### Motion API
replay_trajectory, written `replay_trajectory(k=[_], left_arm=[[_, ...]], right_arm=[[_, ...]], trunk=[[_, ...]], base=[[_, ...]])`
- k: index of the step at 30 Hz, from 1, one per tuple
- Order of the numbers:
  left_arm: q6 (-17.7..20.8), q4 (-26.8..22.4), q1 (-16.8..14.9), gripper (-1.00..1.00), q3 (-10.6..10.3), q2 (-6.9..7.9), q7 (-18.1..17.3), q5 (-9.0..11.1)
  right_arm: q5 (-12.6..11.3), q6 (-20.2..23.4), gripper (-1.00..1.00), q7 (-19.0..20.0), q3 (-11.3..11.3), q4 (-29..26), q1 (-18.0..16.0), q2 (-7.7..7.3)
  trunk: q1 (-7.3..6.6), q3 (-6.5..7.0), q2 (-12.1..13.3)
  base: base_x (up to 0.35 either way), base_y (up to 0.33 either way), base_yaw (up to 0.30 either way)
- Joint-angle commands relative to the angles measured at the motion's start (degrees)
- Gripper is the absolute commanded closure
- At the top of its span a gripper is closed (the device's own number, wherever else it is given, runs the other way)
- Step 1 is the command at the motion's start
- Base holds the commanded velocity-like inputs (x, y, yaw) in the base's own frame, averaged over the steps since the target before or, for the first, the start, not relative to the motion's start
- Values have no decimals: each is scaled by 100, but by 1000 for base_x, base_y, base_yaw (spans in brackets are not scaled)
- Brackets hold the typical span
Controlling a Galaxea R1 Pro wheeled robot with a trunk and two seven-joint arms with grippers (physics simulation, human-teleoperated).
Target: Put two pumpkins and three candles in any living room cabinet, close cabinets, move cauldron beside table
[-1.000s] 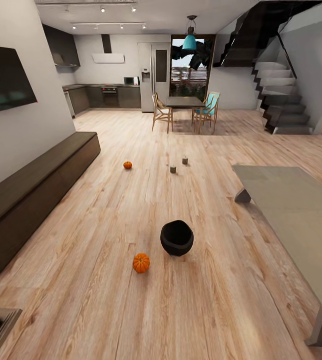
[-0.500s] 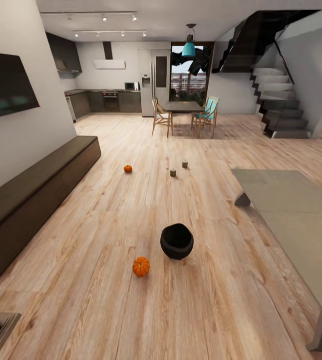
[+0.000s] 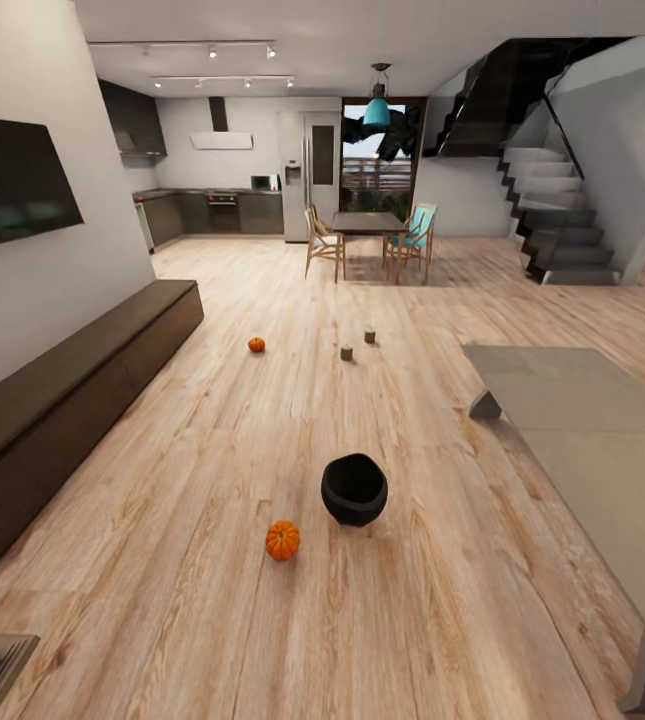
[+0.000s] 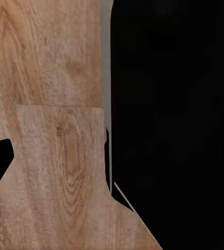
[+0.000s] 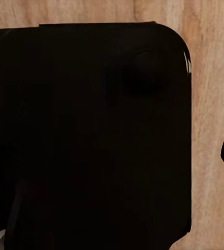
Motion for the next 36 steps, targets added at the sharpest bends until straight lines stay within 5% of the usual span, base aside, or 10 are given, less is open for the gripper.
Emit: replay_trajectory(k=[1, 36], left_arm=[[-11, -6, 3, -100, -2, 1, 1, 0], [-10, -14, 3, -100, 42, -37, -63, 21]], right_arm=[[-37, -41, -100, 6, 2, 26, -9, 1], [-45, -39, -100, 2, 2, 24, -9, 1]], trunk=[[0, 6, -2], [0, 330, -2]], base=[[0, 0, 0], [0, 0, 0]])
